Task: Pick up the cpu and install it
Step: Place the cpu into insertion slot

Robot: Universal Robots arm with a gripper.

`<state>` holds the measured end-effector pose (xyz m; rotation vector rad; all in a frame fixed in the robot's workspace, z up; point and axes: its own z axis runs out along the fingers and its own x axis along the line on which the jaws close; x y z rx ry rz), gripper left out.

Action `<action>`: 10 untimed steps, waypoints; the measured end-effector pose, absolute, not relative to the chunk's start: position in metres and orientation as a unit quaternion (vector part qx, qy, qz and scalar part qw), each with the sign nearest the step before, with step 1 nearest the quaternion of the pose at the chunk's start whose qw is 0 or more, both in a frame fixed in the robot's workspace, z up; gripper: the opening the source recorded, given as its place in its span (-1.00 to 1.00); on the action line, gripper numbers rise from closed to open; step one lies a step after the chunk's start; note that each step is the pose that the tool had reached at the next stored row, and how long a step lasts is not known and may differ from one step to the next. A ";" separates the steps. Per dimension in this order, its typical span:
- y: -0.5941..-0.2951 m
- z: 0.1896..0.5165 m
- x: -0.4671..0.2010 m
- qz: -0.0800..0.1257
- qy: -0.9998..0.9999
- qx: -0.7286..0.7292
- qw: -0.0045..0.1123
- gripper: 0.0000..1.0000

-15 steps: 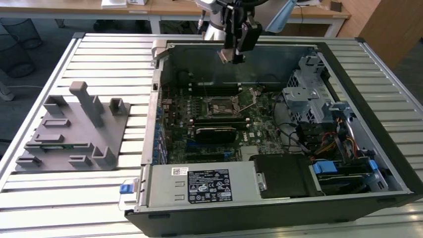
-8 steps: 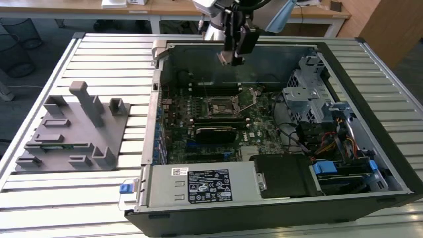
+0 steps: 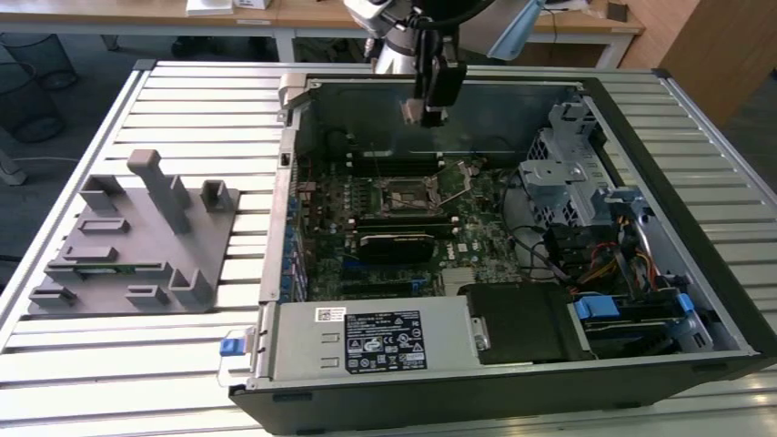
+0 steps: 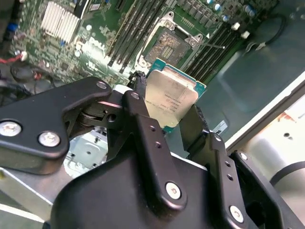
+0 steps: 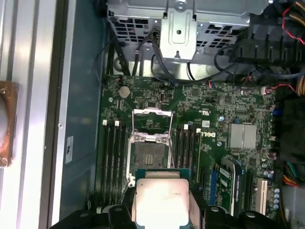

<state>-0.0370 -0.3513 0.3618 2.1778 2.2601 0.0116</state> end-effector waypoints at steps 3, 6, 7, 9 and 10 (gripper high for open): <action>-0.351 0.360 -0.037 0.004 0.712 0.702 0.001 0.06; -0.351 0.359 -0.037 0.004 0.712 0.702 0.001 0.06; -0.351 0.359 -0.037 0.004 0.712 0.702 0.001 0.06; -0.351 0.357 -0.037 0.004 0.712 0.702 0.001 0.06; -0.351 0.357 -0.037 0.004 0.712 0.702 0.001 0.06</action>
